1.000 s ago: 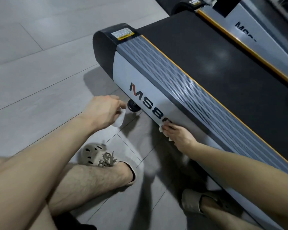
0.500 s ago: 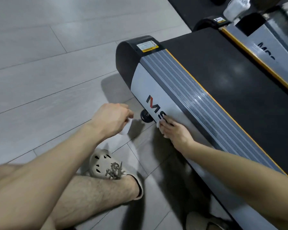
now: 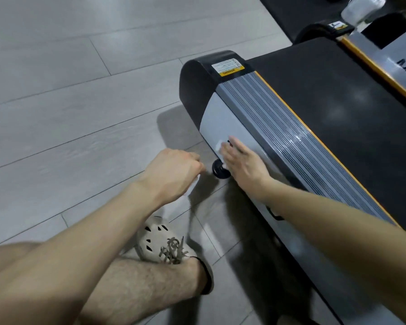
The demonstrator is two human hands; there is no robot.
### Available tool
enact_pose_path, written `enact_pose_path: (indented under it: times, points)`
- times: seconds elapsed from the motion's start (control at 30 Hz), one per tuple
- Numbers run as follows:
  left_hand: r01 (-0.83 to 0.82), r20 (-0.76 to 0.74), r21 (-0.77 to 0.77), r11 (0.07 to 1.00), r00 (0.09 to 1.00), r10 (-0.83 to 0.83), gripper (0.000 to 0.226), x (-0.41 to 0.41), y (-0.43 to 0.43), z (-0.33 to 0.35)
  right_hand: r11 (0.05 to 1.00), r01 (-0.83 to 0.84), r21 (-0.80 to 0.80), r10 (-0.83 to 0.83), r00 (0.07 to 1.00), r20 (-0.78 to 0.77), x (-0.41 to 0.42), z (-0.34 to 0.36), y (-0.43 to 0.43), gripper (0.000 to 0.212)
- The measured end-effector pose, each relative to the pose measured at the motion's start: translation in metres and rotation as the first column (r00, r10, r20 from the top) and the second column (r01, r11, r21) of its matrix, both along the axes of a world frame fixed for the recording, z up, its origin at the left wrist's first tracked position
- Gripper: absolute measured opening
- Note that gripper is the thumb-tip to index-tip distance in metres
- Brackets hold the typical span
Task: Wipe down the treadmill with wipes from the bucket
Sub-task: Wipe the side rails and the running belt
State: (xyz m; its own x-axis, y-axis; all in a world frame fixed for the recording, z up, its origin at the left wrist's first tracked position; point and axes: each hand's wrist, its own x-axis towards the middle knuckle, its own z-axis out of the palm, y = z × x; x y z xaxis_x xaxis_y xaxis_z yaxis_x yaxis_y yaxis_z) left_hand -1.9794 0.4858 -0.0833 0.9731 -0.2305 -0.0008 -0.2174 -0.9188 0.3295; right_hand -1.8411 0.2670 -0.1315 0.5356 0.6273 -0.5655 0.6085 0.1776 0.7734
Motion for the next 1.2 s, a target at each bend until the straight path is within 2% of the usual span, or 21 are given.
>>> enact_pose_path:
  times: [0.07,0.13,0.17,0.23,0.3,0.33,0.37,0.43,0.53,0.6,0.67,0.73,0.8,0.87,1.0,1.07,1.13,1.2]
  points:
    - [-0.002,-0.004,0.022,1.0,1.0,0.002,0.018,0.002,0.001,0.002,0.981,0.035,0.19,-0.047,0.997,0.062,0.032,0.023,0.046,0.07]
    - [-0.022,0.008,0.041,0.999,1.0,0.022,0.017,0.007,0.002,0.003,0.95,0.121,0.288,-0.146,0.987,0.065,0.04,0.037,0.073,0.068]
    - [-0.029,0.018,0.045,0.999,0.999,0.028,0.016,0.01,0.003,0.003,0.962,0.144,0.232,-0.159,0.986,0.048,0.037,0.026,0.072,0.069]
    - [-0.041,0.017,0.036,0.999,0.999,0.041,0.015,0.011,0.005,0.001,0.992,0.122,-0.031,-0.123,0.991,-0.043,0.013,-0.017,0.042,0.07]
    - [-0.047,0.011,0.037,0.998,0.999,0.047,0.015,0.011,0.007,-0.002,0.953,0.06,-0.297,-0.099,0.988,-0.116,-0.014,-0.053,-0.001,0.07]
    - [-0.048,0.008,0.038,0.998,0.999,0.048,0.015,0.01,0.008,-0.006,0.944,0.045,-0.328,-0.098,0.985,-0.145,-0.016,-0.057,-0.01,0.07]
    - [-0.05,0.003,0.044,0.998,0.999,0.05,0.015,0.008,0.009,-0.009,0.967,0.021,-0.256,-0.063,0.986,-0.157,-0.01,-0.052,-0.005,0.072]
    - [-0.048,-0.011,0.054,0.997,0.999,0.049,0.015,0.008,0.009,-0.014,0.996,-0.016,-0.092,0.012,0.999,-0.04,0.017,-0.023,0.032,0.076]
    - [-0.058,-0.019,0.053,0.997,0.998,0.059,0.015,0.01,0.011,-0.01,0.978,0.036,0.204,-0.061,0.991,0.116,0.064,0.026,0.097,0.074]
    - [-0.089,-0.015,0.051,0.995,0.996,0.09,0.014,0.014,0.014,-0.005,0.968,0.071,0.24,-0.097,0.991,0.097,0.068,0.024,0.109,0.074]
    - [-0.114,-0.02,0.05,0.992,0.993,0.115,0.015,0.018,0.018,-0.002,0.997,0.067,0.048,-0.068,0.998,0.015,0.049,-0.012,0.084,0.074]
    - [-0.12,-0.028,0.061,0.991,0.992,0.122,0.017,0.018,0.019,-0.004,0.983,0.03,-0.18,-0.041,0.998,-0.057,0.026,-0.051,0.048,0.075]
    - [-0.113,-0.041,0.073,0.991,0.992,0.116,0.016,0.017,0.022,-0.008,0.963,0.042,-0.267,-0.066,0.995,-0.081,0.013,-0.073,0.035,0.076]
    - [-0.116,-0.043,0.074,0.99,0.992,0.12,0.016,0.017,0.023,-0.01,0.973,0.021,-0.231,-0.036,0.997,-0.062,0.019,-0.063,0.05,0.076]
    - [-0.104,-0.063,0.06,0.993,0.992,0.108,0.016,0.019,0.023,-0.014,0.988,-0.009,0.155,-0.003,0.997,0.072,0.069,0.009,0.095,0.071]
    - [-0.105,-0.075,0.037,0.994,0.991,0.107,0.015,0.021,0.024,-0.016,0.963,-0.008,0.27,-0.016,0.996,0.087,0.075,0.037,0.101,0.069]
    - [-0.107,-0.066,0.041,0.993,0.992,0.109,0.014,0.022,0.023,-0.015,0.962,0.025,0.272,-0.041,0.998,0.054,0.061,0.034,0.084,0.072]
    - [-0.127,-0.058,0.034,0.991,0.99,0.129,0.016,0.021,0.026,-0.017,0.978,0.026,0.207,-0.018,0.999,-0.041,0.034,0.004,0.049,0.074]
